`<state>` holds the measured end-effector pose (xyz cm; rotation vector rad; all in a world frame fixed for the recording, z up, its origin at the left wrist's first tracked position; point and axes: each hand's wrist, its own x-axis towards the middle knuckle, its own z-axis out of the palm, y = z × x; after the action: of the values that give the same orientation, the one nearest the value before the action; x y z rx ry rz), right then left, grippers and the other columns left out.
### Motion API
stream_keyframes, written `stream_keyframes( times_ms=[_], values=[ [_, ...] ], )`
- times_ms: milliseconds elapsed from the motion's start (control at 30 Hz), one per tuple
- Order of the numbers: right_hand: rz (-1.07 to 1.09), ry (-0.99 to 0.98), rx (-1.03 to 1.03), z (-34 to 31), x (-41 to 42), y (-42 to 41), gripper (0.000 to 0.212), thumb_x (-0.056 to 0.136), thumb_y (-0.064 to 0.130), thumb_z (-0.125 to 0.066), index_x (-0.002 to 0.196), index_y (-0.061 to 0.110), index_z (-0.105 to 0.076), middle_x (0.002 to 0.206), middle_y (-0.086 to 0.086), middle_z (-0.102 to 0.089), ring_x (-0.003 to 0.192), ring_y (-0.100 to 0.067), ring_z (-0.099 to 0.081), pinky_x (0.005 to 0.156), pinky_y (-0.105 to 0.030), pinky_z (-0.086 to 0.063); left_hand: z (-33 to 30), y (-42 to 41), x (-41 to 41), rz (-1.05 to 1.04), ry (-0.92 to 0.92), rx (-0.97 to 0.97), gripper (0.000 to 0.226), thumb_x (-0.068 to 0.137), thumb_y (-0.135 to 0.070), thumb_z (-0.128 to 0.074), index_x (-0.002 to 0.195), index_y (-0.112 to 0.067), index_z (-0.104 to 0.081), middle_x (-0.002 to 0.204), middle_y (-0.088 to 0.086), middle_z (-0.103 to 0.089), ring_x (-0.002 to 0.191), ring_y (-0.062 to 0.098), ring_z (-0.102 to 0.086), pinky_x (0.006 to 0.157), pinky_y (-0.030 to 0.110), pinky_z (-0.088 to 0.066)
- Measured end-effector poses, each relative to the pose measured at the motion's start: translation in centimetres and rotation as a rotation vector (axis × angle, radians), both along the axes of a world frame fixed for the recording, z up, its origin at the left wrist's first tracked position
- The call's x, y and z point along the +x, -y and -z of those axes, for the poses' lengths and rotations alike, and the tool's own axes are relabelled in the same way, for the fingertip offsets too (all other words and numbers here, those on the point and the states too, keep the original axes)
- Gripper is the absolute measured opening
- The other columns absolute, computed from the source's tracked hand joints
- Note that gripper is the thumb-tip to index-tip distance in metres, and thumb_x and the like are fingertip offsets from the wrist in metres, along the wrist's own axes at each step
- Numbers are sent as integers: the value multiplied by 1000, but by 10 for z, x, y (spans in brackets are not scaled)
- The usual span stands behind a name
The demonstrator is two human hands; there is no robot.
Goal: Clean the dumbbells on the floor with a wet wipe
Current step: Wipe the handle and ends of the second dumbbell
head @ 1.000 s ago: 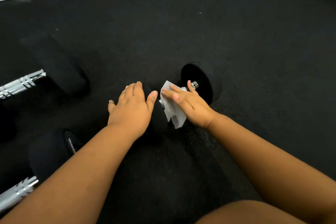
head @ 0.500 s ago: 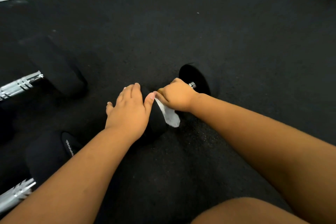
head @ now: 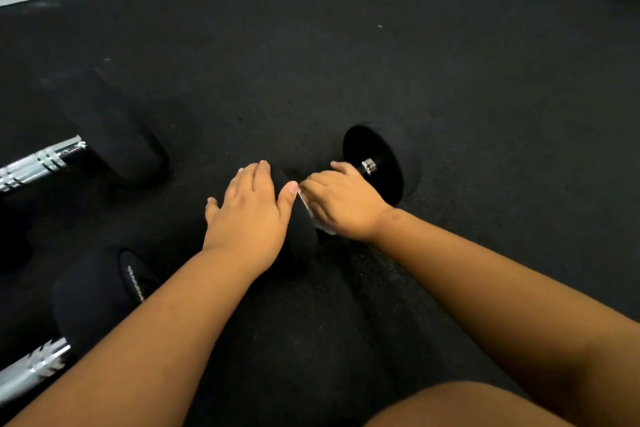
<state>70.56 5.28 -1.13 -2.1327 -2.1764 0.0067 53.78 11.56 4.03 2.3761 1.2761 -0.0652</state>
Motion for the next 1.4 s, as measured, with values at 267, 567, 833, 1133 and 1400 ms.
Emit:
stream_keyframes(
  times_ms=[267, 567, 833, 1133, 1400],
  values=[
    [-11, -7, -61, 3, -7, -3, 53, 95, 39, -21, 105, 14, -67, 109, -2, -70, 120, -22, -58, 106, -44, -28, 1, 5, 0, -11, 4, 27, 66, 97, -56, -17, 151, -19, -15, 159, 0, -17, 147, 17, -12, 113, 56, -19],
    [-104, -385, 110, -9, -2, 23, 41, 91, 14, -54, 132, 8, -55, 122, 0, -63, 120, -22, -57, 107, -38, -38, 0, 5, 0, -12, 5, 26, 66, 97, -55, -17, 151, -18, -15, 159, 0, -16, 147, 18, -12, 113, 56, -20],
    [-118, 31, -110, -4, 6, 0, 49, 94, 44, -25, 112, 15, -61, 101, -3, -63, 95, -25, -61, 86, -40, -42, -1, 8, 0, -18, -2, 6, 66, 97, -55, -16, 152, -18, -13, 159, 1, -14, 147, 18, -10, 113, 56, -19],
    [-58, 69, -682, -39, -3, -45, 32, 101, 29, -31, 101, 12, -58, 94, -3, -55, 91, -24, -55, 72, -34, -39, 1, 25, -6, 34, -29, 64, 68, 96, -56, -12, 152, -18, -4, 161, 0, -6, 148, 16, -1, 115, 56, -15],
    [-99, 72, -25, -4, 6, 14, 42, 98, 42, -24, 83, 23, -58, 76, 6, -62, 73, -18, -60, 79, -37, -38, 3, 36, -18, 182, -111, 105, 78, 89, -61, -5, 151, -18, 13, 161, 2, 9, 147, 17, 11, 115, 56, -11]
  ],
)
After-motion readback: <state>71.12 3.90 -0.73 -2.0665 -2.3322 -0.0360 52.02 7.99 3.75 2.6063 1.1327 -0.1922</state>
